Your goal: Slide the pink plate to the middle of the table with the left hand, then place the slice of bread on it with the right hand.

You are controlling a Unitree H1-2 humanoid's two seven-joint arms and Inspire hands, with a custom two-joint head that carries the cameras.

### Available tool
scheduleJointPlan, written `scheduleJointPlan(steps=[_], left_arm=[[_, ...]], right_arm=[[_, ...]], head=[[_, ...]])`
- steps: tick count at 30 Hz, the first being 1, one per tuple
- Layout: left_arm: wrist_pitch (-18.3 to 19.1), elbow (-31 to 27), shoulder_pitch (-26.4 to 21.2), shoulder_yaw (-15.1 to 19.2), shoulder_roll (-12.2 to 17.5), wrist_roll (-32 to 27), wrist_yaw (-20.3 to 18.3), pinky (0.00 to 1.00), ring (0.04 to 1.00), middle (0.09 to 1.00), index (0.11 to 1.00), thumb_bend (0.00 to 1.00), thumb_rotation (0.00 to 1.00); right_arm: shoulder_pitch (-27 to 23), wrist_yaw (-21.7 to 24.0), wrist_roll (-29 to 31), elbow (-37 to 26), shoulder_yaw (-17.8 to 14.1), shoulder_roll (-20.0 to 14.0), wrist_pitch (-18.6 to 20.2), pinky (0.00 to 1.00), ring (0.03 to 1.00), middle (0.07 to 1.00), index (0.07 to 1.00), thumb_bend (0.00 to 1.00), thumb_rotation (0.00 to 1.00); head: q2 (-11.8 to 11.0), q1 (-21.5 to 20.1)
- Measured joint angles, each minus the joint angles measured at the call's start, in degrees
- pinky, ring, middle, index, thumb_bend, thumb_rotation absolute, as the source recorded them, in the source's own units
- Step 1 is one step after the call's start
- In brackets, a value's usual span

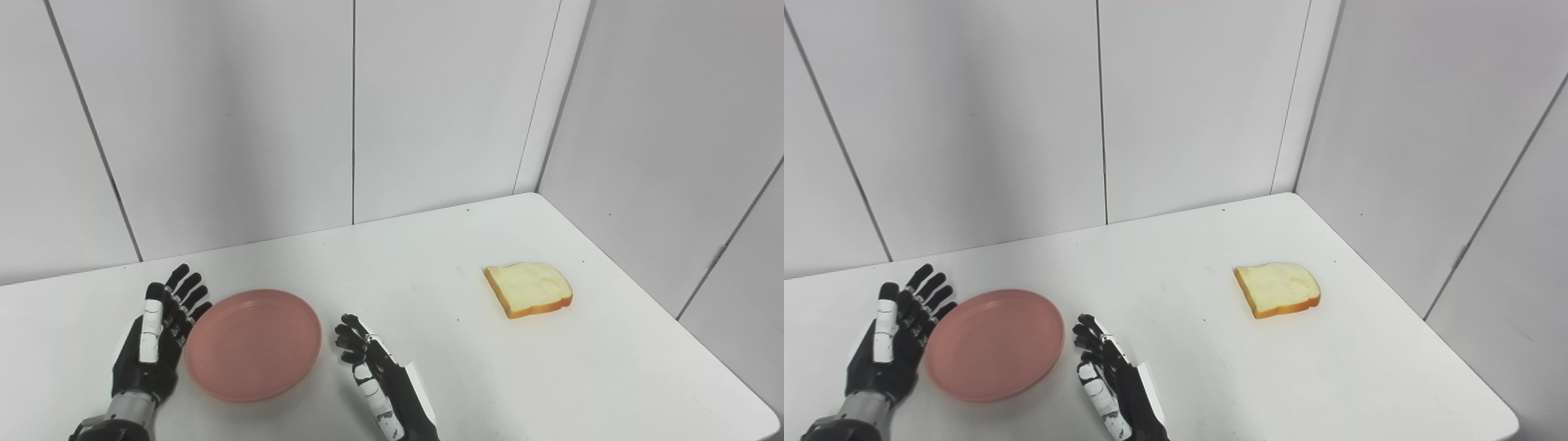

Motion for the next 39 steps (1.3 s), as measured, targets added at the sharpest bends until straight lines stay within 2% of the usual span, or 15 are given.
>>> scheduleJointPlan(steps=[4, 10, 12, 14, 16, 23, 25, 27, 32, 34, 39], left_arm=[[-0.1, 0.1, 0.0, -0.1, -0.2, 0.0, -0.1, 0.88, 0.922, 0.923, 0.893, 0.98, 0.88], [-0.4, 0.1, -0.1, -0.5, -1.0, 0.1, -0.1, 0.86, 0.909, 0.912, 0.887, 0.95, 0.9], [-0.7, 0.2, -0.1, -0.6, -1.1, 0.1, -0.1, 0.86, 0.908, 0.911, 0.888, 0.94, 0.9], [-0.9, 0.4, -0.2, -0.6, -1.1, 0.1, -0.1, 0.86, 0.909, 0.911, 0.889, 0.94, 0.89], [-1.1, 0.7, -0.3, -0.6, -1.1, 0.1, -0.1, 0.86, 0.91, 0.912, 0.89, 0.94, 0.89], [-2.3, 3.3, -1.7, -0.5, -1.1, 0.1, -0.3, 0.86, 0.911, 0.914, 0.883, 0.91, 0.87], [-2.5, 3.6, -1.9, -0.5, -1.3, 0.1, -0.3, 0.86, 0.915, 0.916, 0.882, 0.9, 0.86], [-2.5, 3.6, -1.9, -0.5, -1.4, 0.1, -0.3, 0.86, 0.913, 0.914, 0.883, 0.89, 0.86], [-2.5, 3.5, -1.8, -0.6, -1.7, 0.1, -0.3, 0.85, 0.899, 0.906, 0.886, 0.9, 0.86], [-2.5, 3.5, -1.8, -0.9, -1.9, 0.1, -0.3, 0.85, 0.902, 0.907, 0.889, 0.9, 0.87], [-2.5, 3.3, -1.8, -0.9, -1.9, 0.1, -0.3, 0.86, 0.912, 0.915, 0.9, 0.89, 0.87]], right_arm=[[0.1, -1.5, -1.1, -0.3, -0.1, -0.1, -0.6, 0.82, 0.848, 0.862, 0.875, 0.76, 0.97], [0.4, -2.6, -1.8, -1.9, -1.3, -0.7, -1.3, 0.81, 0.834, 0.854, 0.868, 0.78, 0.94], [0.7, -2.7, -0.8, -2.8, -2.6, -1.0, -1.3, 0.81, 0.835, 0.853, 0.866, 0.78, 0.93], [0.8, -2.7, 0.3, -3.6, -4.6, -1.8, -1.1, 0.79, 0.829, 0.846, 0.858, 0.8, 0.83], [0.6, -2.7, 1.3, -5.1, -6.5, -3.1, -0.2, 0.78, 0.829, 0.847, 0.864, 0.81, 0.82], [-0.4, -1.1, 1.4, -8.4, -10.5, -11.0, 2.6, 0.8, 0.846, 0.867, 0.896, 0.8, 0.94], [-0.5, 0.1, 2.1, -9.0, -11.5, -14.0, 2.6, 0.81, 0.856, 0.872, 0.901, 0.82, 0.95], [-0.7, 1.0, 2.9, -9.2, -13.3, -17.1, 2.6, 0.8, 0.847, 0.864, 0.896, 0.88, 0.99], [-1.7, 1.9, 4.4, -9.1, -18.9, -24.4, 2.9, 0.78, 0.834, 0.865, 0.905, 0.93, 1.0], [-2.3, 2.1, 4.9, -8.9, -20.7, -27.2, 3.0, 0.83, 0.857, 0.879, 0.922, 0.92, 1.0], [-4.7, 3.4, 5.3, -8.3, -23.2, -33.0, 5.9, 0.83, 0.872, 0.888, 0.93, 0.93, 0.99]], head=[[0.0, 0.2], [-0.4, 0.8], [-0.4, 0.8], [-0.8, 0.8], [-1.1, 0.6], [-1.6, 0.4], [-1.6, 0.6], [-1.7, 0.6], [-2.0, 0.8], [-2.1, 0.9], [-2.1, 1.1]])
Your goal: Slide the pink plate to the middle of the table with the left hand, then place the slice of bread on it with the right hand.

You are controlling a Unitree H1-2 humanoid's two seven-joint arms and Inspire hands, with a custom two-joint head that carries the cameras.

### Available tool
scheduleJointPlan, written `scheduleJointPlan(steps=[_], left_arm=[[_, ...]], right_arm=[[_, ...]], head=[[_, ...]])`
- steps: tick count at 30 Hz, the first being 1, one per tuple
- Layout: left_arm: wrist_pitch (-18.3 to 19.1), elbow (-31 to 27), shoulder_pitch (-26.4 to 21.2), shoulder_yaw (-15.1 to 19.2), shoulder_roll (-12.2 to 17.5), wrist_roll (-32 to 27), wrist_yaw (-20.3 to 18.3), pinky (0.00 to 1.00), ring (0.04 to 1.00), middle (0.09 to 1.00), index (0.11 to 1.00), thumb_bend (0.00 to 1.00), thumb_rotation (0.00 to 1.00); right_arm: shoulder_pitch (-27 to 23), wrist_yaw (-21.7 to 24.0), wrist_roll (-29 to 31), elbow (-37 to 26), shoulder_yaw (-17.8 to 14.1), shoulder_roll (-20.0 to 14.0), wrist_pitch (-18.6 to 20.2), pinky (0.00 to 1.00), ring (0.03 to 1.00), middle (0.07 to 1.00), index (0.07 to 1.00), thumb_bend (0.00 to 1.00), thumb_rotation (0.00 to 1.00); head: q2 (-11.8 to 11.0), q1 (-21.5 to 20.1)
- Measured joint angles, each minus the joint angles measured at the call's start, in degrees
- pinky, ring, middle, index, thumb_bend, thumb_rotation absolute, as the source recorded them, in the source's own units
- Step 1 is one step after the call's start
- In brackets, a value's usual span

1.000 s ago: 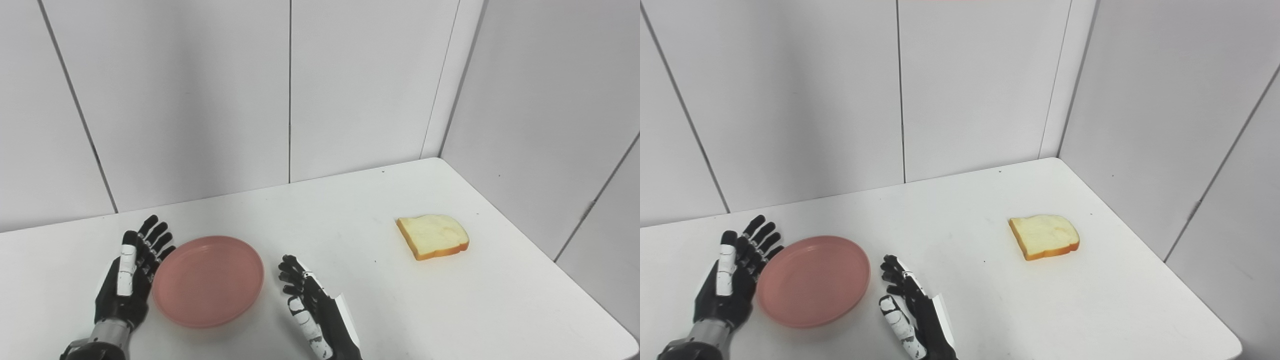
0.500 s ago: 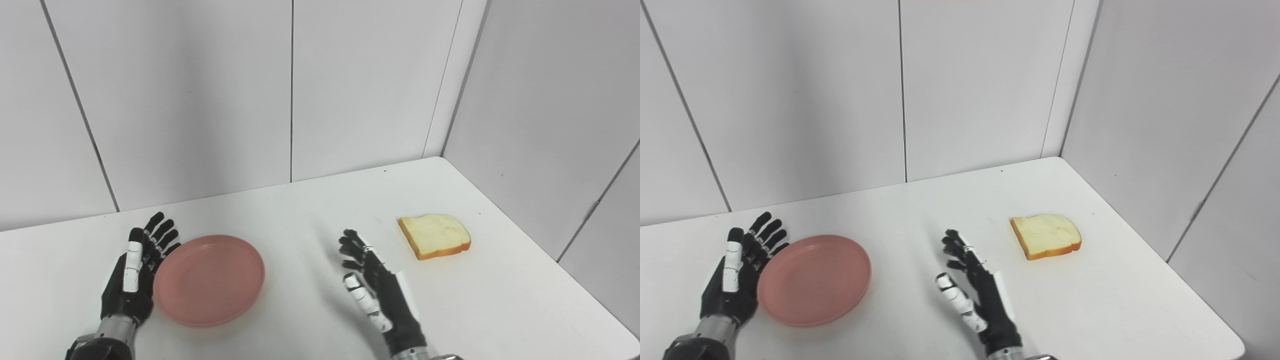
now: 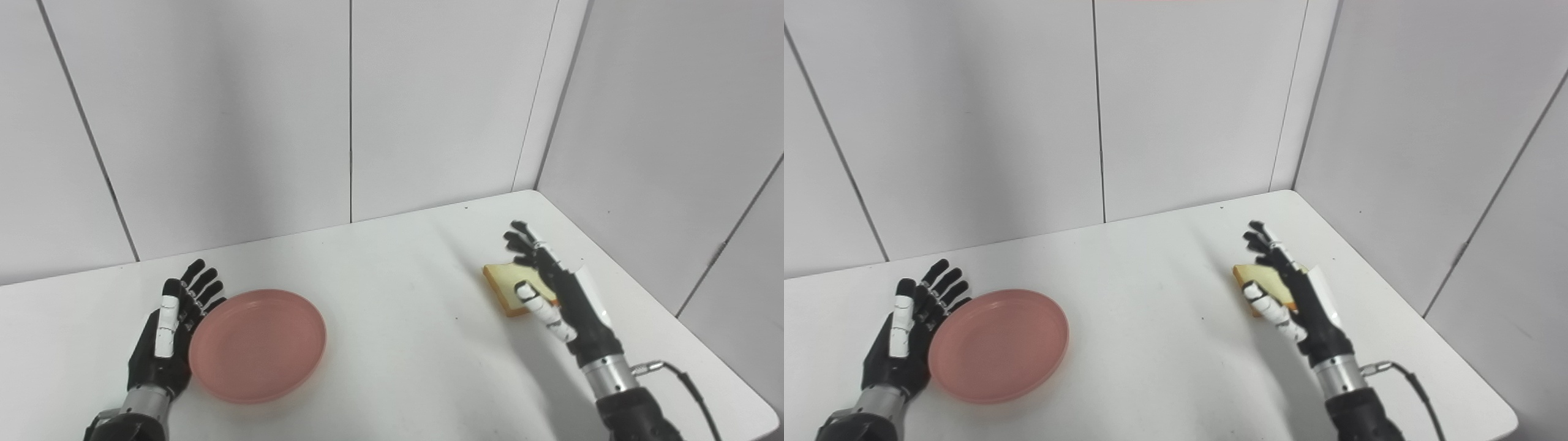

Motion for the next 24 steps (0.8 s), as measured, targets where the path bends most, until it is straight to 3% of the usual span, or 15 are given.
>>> scheduleJointPlan(steps=[1, 5, 9, 12, 16, 20, 24], left_arm=[[0.0, 0.0, 0.0, 0.0, 0.0, 0.0, 0.0, 0.86, 0.912, 0.916, 0.9, 0.89, 0.87], [0.1, -1.0, 0.3, -0.4, 0.0, 0.0, 0.0, 0.85, 0.909, 0.917, 0.895, 0.89, 0.88], [0.3, -1.3, 0.5, -0.6, 0.1, 0.0, 0.0, 0.85, 0.906, 0.913, 0.888, 0.88, 0.87], [0.3, -1.3, 0.6, -0.6, 0.2, 0.0, 0.0, 0.85, 0.903, 0.914, 0.889, 0.88, 0.88], [0.5, -1.6, 0.7, -1.0, 0.2, 0.0, 0.0, 0.85, 0.912, 0.924, 0.898, 0.88, 0.88], [0.5, -2.0, 0.9, -1.4, 0.2, 0.0, -0.1, 0.85, 0.915, 0.93, 0.909, 0.89, 0.89], [0.7, -3.0, 1.4, -1.7, 0.2, 0.0, -0.3, 0.85, 0.92, 0.931, 0.905, 0.89, 0.89]], right_arm=[[-0.6, 0.3, -1.0, 0.3, 0.0, -1.2, 0.1, 0.84, 0.879, 0.896, 0.932, 0.91, 0.99], [-2.2, 2.7, -6.1, 2.4, 0.0, -8.0, 0.2, 0.86, 0.899, 0.904, 0.921, 0.92, 0.86], [-3.4, 6.1, -9.8, 6.0, 1.2, -14.3, 0.2, 0.9, 0.949, 0.947, 0.944, 0.99, 0.74], [-3.6, 8.8, -14.7, 6.7, 3.6, -18.5, 0.3, 0.91, 0.967, 0.967, 0.968, 1.0, 0.7], [-5.1, 12.2, -19.4, 8.7, 6.9, -22.9, 0.3, 0.98, 0.997, 0.994, 0.998, 1.0, 0.55], [-7.8, 17.8, -21.5, 11.7, 9.8, -26.8, 0.9, 0.98, 1.0, 1.0, 1.0, 1.0, 0.41], [-11.0, 23.3, -24.3, 12.9, 12.8, -30.3, 3.3, 1.0, 1.0, 1.0, 1.0, 1.0, 0.37]], head=[[0.0, 0.0], [0.0, 0.0], [-0.3, 0.2], [-0.3, 0.2], [-0.3, 0.5], [-0.2, 1.0], [-0.2, 1.1]])
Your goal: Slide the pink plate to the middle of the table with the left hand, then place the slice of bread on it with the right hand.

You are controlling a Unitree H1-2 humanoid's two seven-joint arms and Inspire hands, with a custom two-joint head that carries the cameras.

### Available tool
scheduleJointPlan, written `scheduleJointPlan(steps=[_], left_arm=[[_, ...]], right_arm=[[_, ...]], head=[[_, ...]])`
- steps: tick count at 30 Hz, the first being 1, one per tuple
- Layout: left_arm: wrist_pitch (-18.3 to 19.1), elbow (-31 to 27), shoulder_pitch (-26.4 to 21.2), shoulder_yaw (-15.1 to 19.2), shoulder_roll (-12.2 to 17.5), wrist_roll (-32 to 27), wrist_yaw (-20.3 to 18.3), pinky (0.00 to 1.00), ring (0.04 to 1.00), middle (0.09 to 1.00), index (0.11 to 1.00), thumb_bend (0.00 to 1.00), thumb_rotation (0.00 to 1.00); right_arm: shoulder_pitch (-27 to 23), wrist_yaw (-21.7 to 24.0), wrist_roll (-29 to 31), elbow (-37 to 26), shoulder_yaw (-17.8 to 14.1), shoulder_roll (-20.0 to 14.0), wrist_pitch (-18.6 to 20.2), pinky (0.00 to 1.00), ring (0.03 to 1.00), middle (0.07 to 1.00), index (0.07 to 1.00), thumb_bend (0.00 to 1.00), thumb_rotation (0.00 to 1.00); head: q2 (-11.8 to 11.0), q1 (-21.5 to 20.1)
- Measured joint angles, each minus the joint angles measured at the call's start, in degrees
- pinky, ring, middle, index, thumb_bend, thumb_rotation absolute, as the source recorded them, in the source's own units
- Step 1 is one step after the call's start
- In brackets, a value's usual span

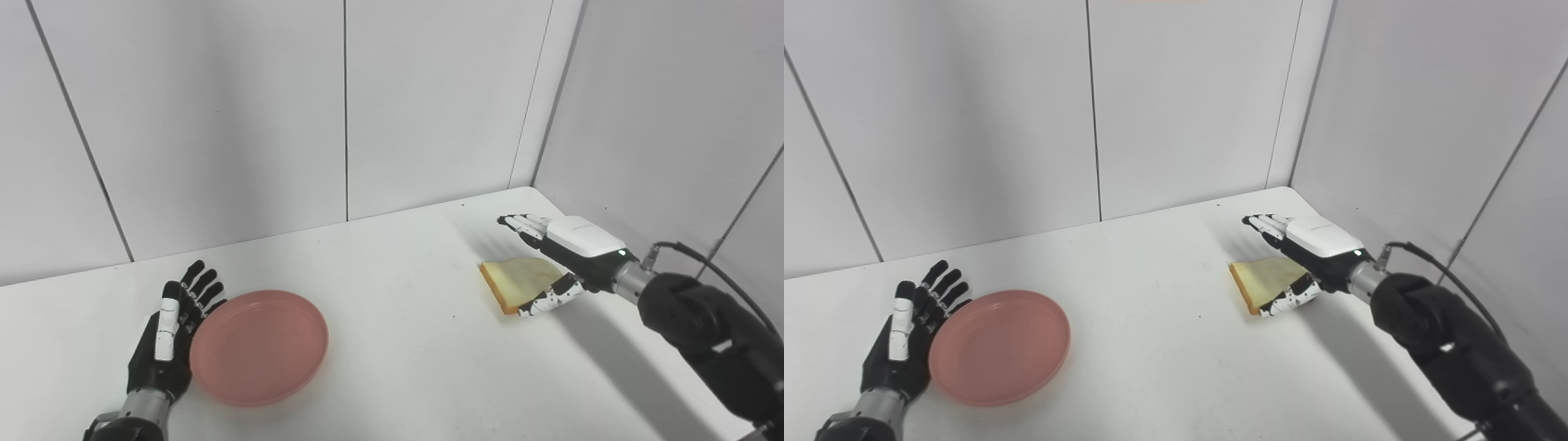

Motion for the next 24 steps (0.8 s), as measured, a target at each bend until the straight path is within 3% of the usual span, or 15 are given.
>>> scheduleJointPlan(steps=[8, 16, 24], left_arm=[[0.1, -0.2, 0.2, -0.1, 0.0, 0.0, 0.0, 0.85, 0.911, 0.92, 0.895, 0.88, 0.89], [0.2, -0.2, 0.2, 0.0, 0.0, 0.0, 0.0, 0.85, 0.912, 0.921, 0.891, 0.89, 0.88], [0.2, -0.3, 0.2, 0.0, 0.0, 0.0, 0.0, 0.84, 0.911, 0.926, 0.887, 0.89, 0.88]], right_arm=[[-7.6, 6.8, -4.0, 4.7, 5.4, -2.9, 0.6, 1.0, 1.0, 1.0, 1.0, 1.0, 0.28], [-16.0, 14.6, -6.9, 9.4, 11.5, -3.8, 0.6, 1.0, 0.966, 0.98, 0.935, 1.0, 0.31], [-19.2, 17.7, -9.0, 11.6, 14.5, -3.6, 1.0, 1.0, 0.966, 0.96, 0.916, 1.0, 0.27]], head=[[-0.1, 0.4], [-0.1, 0.5], [0.1, 0.8]])
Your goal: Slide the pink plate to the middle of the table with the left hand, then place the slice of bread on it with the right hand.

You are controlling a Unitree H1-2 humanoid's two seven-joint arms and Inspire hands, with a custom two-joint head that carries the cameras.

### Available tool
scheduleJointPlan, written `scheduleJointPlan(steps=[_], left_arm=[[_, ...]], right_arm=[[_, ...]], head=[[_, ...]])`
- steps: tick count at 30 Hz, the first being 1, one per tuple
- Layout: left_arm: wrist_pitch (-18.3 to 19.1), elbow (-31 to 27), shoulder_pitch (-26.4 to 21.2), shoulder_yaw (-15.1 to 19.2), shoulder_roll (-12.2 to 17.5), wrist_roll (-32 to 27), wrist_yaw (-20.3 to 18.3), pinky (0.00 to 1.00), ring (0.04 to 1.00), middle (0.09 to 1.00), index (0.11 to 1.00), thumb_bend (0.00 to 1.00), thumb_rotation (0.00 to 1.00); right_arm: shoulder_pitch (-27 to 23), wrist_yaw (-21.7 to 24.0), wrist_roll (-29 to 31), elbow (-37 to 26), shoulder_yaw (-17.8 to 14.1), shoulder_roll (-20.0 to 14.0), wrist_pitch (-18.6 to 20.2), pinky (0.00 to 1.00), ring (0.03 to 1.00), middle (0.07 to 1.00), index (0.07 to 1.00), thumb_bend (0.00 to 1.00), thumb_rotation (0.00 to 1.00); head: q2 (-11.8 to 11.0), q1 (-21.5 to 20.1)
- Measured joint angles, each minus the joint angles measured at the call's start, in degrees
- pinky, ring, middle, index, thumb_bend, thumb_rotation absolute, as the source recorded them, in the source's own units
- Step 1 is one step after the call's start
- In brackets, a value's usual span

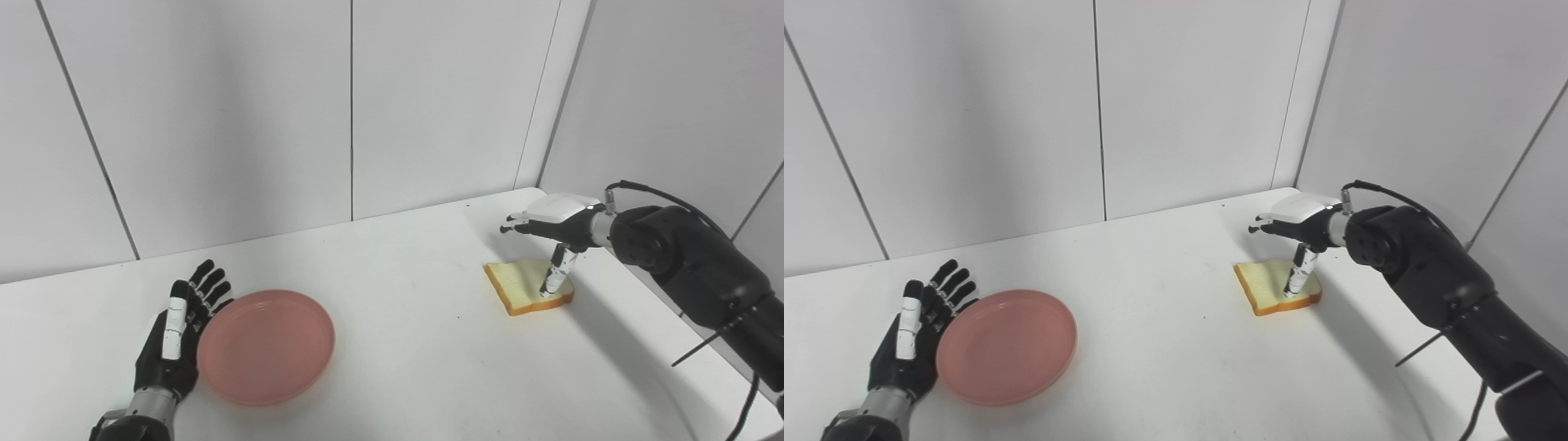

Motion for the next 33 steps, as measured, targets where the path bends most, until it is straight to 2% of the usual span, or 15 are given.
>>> scheduleJointPlan(steps=[6, 8, 12, 14, 19, 23, 27, 33], left_arm=[[0.1, -0.1, 0.0, -0.1, 0.0, 0.0, 0.0, 0.83, 0.908, 0.92, 0.88, 0.88, 0.89], [0.1, -0.2, 0.1, -0.1, 0.0, 0.0, 0.0, 0.83, 0.908, 0.919, 0.88, 0.88, 0.89], [0.4, -0.4, 0.2, -0.2, 0.0, 0.0, 0.0, 0.84, 0.914, 0.927, 0.885, 0.88, 0.89], [0.5, -0.7, 0.3, -0.3, 0.0, 0.0, -0.1, 0.84, 0.915, 0.931, 0.888, 0.88, 0.89], [0.9, -1.3, 0.6, -0.3, 0.0, 0.0, -0.1, 0.83, 0.911, 0.932, 0.887, 0.88, 0.89], [1.3, -1.9, 1.0, -0.3, 0.0, 0.0, -0.1, 0.83, 0.908, 0.933, 0.885, 0.88, 0.89], [1.7, -2.5, 1.3, -0.3, 0.0, 0.0, -0.1, 0.85, 0.913, 0.935, 0.89, 0.88, 0.89], [1.7, -2.5, 1.3, -0.3, 0.0, 0.0, -0.2, 0.83, 0.904, 0.927, 0.881, 0.89, 0.89]], right_arm=[[-1.8, 3.1, -1.7, 1.2, 2.4, 1.3, 1.9, 1.0, 0.986, 0.97, 0.93, 1.0, 0.22], [-3.0, 4.7, -1.9, 1.7, 3.3, 1.9, 2.6, 1.0, 0.981, 0.969, 0.934, 1.0, 0.22], [-5.7, 8.8, -2.4, 3.4, 5.2, 3.0, 4.8, 0.93, 0.958, 0.964, 0.925, 1.0, 0.23], [-6.6, 10.0, -2.6, 4.5, 5.8, 3.3, 5.2, 0.94, 0.967, 0.978, 0.927, 1.0, 0.25], [-6.9, 10.1, -3.4, 5.4, 6.7, 3.7, 5.2, 0.95, 0.987, 0.996, 0.927, 1.0, 0.27], [-6.8, 10.1, -4.3, 5.5, 7.0, 3.8, 5.5, 0.96, 0.998, 1.0, 0.937, 1.0, 0.32], [-6.7, 9.9, -4.6, 5.8, 7.1, 4.3, 5.5, 0.98, 0.997, 1.0, 0.934, 1.0, 0.3], [-6.4, 9.4, -5.2, 6.7, 7.1, 5.0, 5.5, 1.0, 1.0, 1.0, 0.925, 1.0, 0.31]], head=[[0.3, 0.2], [0.3, 0.2], [0.5, 0.3], [0.5, 0.3], [0.6, 0.4], [0.7, 0.4], [0.8, 0.4], [0.9, 0.3]])
